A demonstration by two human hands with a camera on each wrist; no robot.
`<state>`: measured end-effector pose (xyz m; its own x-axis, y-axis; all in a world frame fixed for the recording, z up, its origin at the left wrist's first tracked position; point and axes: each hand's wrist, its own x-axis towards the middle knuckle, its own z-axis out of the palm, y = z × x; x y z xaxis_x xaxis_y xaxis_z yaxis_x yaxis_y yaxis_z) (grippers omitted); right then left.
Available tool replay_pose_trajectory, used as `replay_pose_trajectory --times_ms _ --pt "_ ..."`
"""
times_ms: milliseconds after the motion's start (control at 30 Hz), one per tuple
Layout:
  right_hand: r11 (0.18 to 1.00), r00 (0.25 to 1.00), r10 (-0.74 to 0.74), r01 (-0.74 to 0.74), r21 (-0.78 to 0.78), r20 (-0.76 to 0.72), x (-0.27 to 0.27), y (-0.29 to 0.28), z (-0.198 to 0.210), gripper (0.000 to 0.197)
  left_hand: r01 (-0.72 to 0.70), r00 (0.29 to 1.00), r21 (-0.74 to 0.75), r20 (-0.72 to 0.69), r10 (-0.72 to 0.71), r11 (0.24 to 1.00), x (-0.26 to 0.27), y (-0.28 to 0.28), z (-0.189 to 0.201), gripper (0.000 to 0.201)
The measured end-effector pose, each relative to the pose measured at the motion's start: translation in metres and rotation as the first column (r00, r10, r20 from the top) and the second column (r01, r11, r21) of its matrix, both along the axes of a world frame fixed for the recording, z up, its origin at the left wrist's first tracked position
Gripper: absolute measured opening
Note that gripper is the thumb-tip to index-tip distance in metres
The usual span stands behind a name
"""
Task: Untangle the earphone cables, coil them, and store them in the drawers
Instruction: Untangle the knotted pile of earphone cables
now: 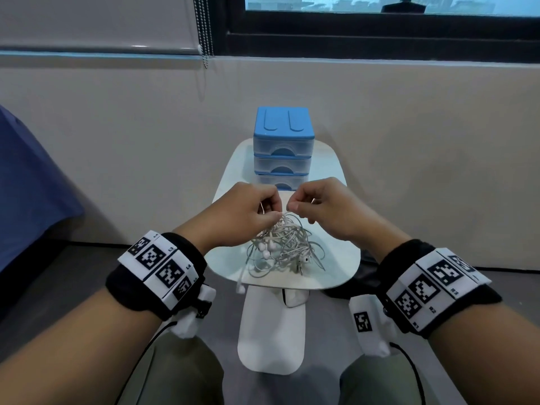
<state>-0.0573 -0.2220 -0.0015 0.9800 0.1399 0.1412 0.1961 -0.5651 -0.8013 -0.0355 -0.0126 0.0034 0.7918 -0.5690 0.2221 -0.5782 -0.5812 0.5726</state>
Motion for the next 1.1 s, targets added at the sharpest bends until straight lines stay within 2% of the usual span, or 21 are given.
replay_pose_trajectory --times_ms 233,333,467,567,633,767,900,1100 --pt "0.996 0.997 0.021 -0.015 0.085 -0.074 -0.002 0.01 -0.012 0.011 -0.057 0.995 0.006 -0.086 0.057 0.998 0.0 -0.005 0.001 0.012" --pt "0.998 0.997 -0.048 0.05 0.043 -0.053 -0.003 0.014 -0.01 0.01 -0.115 0.982 -0.027 -0.155 0.11 0.993 0.003 -0.005 0.0 0.011" --pt "0.989 0.983 -0.15 0.148 0.021 0.106 -0.004 0.015 -0.002 0.026 -0.212 0.931 -0.091 -0.321 0.173 0.973 0.006 -0.004 -0.003 0.01" --pt "0.996 0.995 -0.081 0.083 -0.044 0.061 -0.009 0.019 0.005 0.009 -0.246 0.896 -0.138 -0.411 0.171 0.959 0.005 -0.006 -0.002 0.009" --pt "0.987 0.997 -0.047 0.055 -0.149 0.057 -0.011 0.023 0.005 0.013 -0.264 0.875 -0.15 -0.454 0.171 0.953 0.005 -0.008 0.0 0.011" --pt "0.97 0.997 -0.057 0.068 -0.233 0.053 -0.01 0.029 0.004 0.011 -0.265 0.852 -0.139 -0.497 0.165 0.954 0.004 -0.009 0.001 0.011" --pt "0.968 0.995 -0.094 0.098 -0.232 0.024 -0.012 0.034 0.004 0.009 -0.257 0.838 -0.13 -0.523 0.154 0.958 0.004 -0.006 -0.001 0.011" --pt "0.955 0.992 -0.124 0.115 -0.273 -0.014 -0.013 0.038 0.003 0.011 -0.254 0.851 -0.054 -0.486 0.197 0.966 0.005 -0.002 -0.008 0.009"
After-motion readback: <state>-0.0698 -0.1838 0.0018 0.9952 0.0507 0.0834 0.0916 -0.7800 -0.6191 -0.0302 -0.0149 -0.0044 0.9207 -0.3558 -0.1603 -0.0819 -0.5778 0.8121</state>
